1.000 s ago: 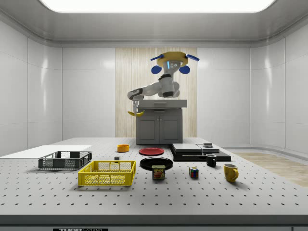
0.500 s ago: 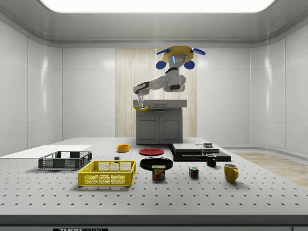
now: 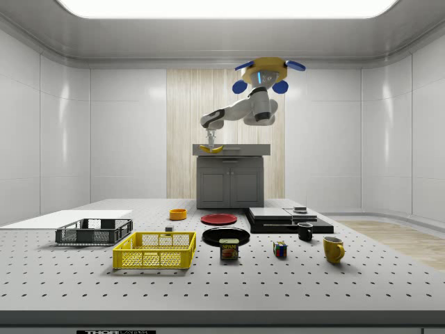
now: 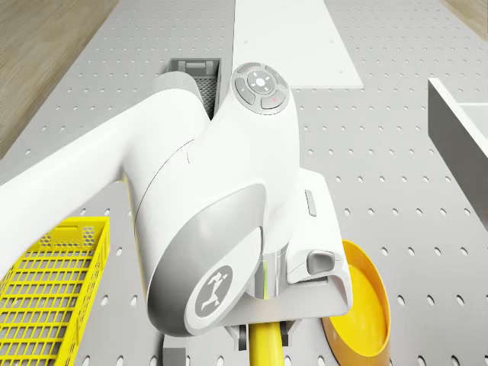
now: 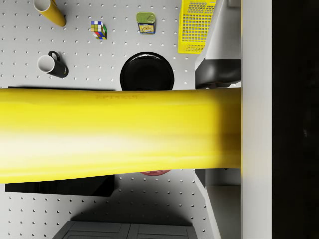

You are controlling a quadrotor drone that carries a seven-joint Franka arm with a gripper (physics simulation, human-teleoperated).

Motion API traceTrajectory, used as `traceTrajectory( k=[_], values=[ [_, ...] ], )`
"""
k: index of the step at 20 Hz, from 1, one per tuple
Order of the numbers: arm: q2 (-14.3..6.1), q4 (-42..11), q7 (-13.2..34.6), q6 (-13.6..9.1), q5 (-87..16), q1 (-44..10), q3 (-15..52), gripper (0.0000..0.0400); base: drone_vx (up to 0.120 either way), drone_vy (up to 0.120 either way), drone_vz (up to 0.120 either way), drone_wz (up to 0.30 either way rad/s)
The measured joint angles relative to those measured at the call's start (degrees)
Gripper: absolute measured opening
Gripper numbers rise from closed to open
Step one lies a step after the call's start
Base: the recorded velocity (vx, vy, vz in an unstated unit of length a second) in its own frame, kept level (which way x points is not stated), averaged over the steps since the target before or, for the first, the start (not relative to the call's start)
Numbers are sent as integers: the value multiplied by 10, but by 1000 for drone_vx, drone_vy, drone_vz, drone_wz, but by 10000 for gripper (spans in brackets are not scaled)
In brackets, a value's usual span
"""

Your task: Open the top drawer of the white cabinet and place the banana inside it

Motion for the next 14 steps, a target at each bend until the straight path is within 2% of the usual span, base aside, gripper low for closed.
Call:
traceTrajectory(
  k=[14],
  values=[
    [0,0,0,0,0,0,0,190,-120,0,120,0]
  ],
)
